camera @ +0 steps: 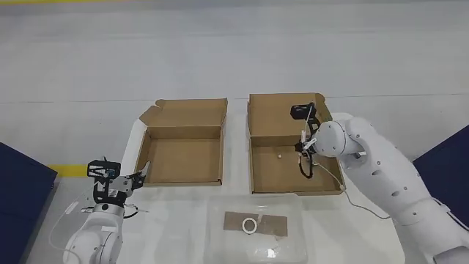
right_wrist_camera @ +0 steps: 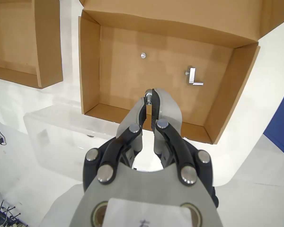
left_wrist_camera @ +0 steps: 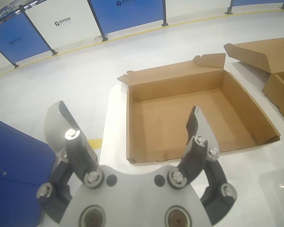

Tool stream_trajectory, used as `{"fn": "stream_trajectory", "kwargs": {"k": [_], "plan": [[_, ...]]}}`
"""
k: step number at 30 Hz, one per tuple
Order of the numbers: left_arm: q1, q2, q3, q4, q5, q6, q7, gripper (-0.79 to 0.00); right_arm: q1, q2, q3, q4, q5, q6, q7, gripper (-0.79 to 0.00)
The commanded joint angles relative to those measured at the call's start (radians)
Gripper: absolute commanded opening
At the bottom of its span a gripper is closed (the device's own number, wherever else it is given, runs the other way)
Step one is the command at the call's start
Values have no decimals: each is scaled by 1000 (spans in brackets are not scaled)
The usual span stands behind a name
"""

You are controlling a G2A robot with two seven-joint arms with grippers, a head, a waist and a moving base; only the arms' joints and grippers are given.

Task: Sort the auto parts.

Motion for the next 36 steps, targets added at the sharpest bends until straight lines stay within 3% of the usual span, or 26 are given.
{"fn": "stream_trajectory", "kwargs": {"k": [1,9,21,36], "plan": [[0,0,0,0,0,0,0,0,0,0,0,0,0,0,0,-785],[0,0,0,0,0,0,0,0,25,-18,-44,65,-48,12,-13,-785],[0,0,0,0,0,0,0,0,175,-146,-230,419,63,-8,-111,-785],[0,0,0,0,0,0,0,0,202,-248,-292,685,165,-11,-259,-785]]}}
